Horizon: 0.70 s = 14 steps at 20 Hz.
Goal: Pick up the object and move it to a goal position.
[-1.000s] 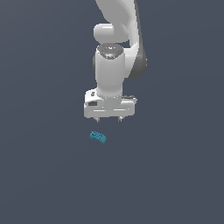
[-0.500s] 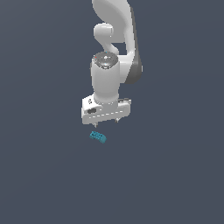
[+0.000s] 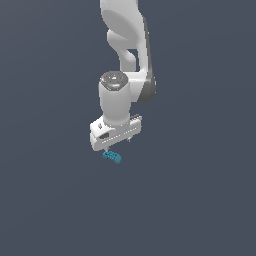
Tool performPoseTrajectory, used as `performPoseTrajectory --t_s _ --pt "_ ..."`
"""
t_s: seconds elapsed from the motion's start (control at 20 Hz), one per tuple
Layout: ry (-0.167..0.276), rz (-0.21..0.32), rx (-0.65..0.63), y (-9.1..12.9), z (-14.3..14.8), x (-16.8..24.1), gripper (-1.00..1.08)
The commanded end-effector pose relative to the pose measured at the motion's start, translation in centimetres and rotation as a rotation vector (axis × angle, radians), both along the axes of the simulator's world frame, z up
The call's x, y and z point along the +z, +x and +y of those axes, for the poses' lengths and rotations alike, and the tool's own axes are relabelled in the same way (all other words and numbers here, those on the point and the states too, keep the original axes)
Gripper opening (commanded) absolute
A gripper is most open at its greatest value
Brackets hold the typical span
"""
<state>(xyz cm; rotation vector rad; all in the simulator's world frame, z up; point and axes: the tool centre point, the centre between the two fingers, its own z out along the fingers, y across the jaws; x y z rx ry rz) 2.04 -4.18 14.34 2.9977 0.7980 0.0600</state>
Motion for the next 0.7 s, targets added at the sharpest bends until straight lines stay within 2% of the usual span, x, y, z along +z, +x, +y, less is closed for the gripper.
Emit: performPoseTrajectory --t_s 0.0,0.65 --pt "-0.002 0.007 0.063 0.0 -0.4 -0.7 1.0" --pt "0.0 0.038 0.383 -0.2 -2.4 -4.3 1.0"
